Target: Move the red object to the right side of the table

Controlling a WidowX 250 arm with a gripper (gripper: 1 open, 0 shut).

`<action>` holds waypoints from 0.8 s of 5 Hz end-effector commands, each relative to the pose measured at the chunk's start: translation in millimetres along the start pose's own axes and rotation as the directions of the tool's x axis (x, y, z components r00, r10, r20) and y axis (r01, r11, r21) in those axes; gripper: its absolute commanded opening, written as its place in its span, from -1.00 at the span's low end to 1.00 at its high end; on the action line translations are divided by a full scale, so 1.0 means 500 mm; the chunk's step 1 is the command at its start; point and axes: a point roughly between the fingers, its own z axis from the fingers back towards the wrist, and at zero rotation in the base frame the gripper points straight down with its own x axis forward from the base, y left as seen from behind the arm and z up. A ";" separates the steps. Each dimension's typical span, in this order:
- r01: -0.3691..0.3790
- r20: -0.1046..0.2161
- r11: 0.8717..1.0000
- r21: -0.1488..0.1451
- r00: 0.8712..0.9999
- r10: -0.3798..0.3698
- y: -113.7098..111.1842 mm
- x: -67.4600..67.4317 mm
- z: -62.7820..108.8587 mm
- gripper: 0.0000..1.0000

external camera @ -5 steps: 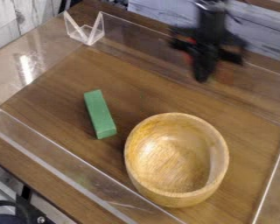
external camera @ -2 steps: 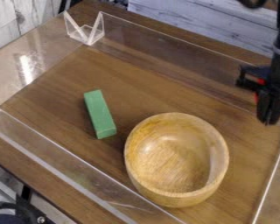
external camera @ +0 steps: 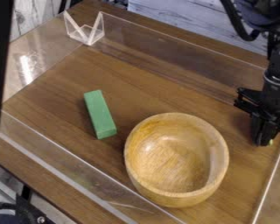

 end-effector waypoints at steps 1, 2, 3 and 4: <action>-0.014 0.037 1.000 0.006 0.999 0.014 0.028 0.024 0.017 -1.00; -0.037 0.033 0.999 0.016 0.999 0.037 0.052 0.036 0.017 -1.00; -0.108 0.036 0.994 0.026 0.994 0.107 0.068 0.044 0.026 -1.00; -0.182 0.043 0.983 0.037 0.983 0.180 0.087 0.049 0.036 -1.00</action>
